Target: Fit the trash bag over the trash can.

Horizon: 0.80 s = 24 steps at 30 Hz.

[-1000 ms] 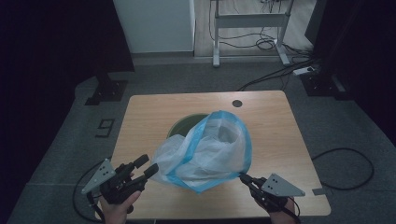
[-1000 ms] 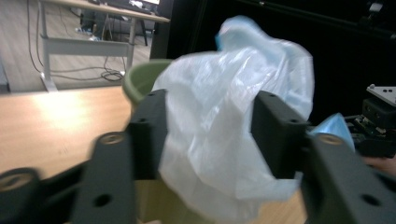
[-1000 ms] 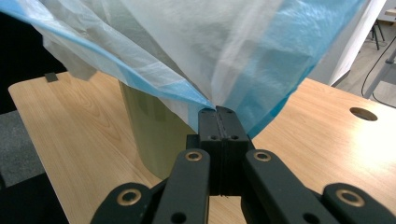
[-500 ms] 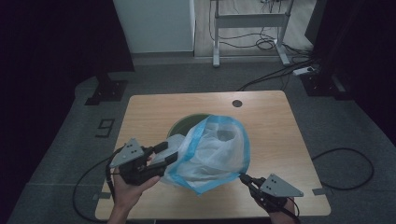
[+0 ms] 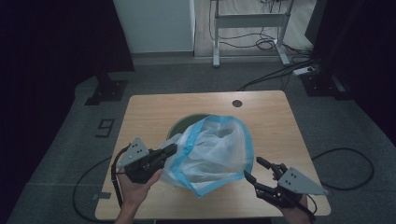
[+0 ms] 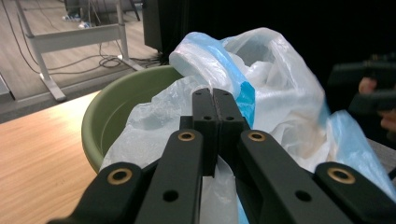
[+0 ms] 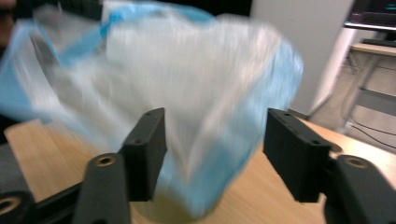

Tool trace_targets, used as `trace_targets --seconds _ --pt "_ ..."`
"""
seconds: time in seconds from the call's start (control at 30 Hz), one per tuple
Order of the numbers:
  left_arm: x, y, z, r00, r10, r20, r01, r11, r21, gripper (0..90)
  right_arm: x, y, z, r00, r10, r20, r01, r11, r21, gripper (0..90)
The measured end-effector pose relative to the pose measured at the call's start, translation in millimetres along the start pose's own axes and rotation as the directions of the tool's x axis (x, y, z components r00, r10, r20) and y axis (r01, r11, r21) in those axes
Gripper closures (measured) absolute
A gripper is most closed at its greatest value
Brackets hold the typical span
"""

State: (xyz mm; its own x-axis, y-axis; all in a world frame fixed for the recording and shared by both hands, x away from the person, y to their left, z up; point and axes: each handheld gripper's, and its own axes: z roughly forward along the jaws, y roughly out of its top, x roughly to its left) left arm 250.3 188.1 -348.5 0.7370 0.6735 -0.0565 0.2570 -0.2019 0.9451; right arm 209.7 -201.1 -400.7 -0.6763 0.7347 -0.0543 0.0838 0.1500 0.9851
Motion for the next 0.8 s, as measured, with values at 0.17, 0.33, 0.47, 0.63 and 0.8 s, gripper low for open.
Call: trace_targets --seconds 0.17,0.33,0.47,0.63,0.8 --pt "-1.8 -2.9 -1.1 1.0000 0.001 0.003 -0.001 0.9999 -0.011 89.3 -9.3 19.6 8.8 0.9997 0.018 -0.017 -0.018 1.000 -0.016 32.4" --pt "-1.2 -4.2 0.3 0.9999 -0.007 0.010 0.007 0.9999 -0.015 89.2 -6.7 26.3 40.7 0.9975 0.019 -0.067 -0.016 0.999 0.052 20.4" --pt "0.3 -5.9 -2.1 0.9998 -0.015 0.010 0.015 0.9996 -0.024 89.2 -9.4 18.4 55.0 0.9971 0.050 -0.058 -0.044 0.994 0.103 18.9" --pt "6.6 -9.9 -7.3 0.9981 -0.040 0.046 0.043 0.9971 -0.063 89.2 -12.5 0.8 59.8 0.9916 0.086 -0.097 -0.074 0.990 0.120 49.2" --pt "7.5 -11.1 -7.9 0.9966 -0.052 0.064 0.057 0.9949 -0.083 89.3 -9.8 0.2 60.2 0.9914 0.067 -0.112 -0.054 0.992 0.116 71.5"
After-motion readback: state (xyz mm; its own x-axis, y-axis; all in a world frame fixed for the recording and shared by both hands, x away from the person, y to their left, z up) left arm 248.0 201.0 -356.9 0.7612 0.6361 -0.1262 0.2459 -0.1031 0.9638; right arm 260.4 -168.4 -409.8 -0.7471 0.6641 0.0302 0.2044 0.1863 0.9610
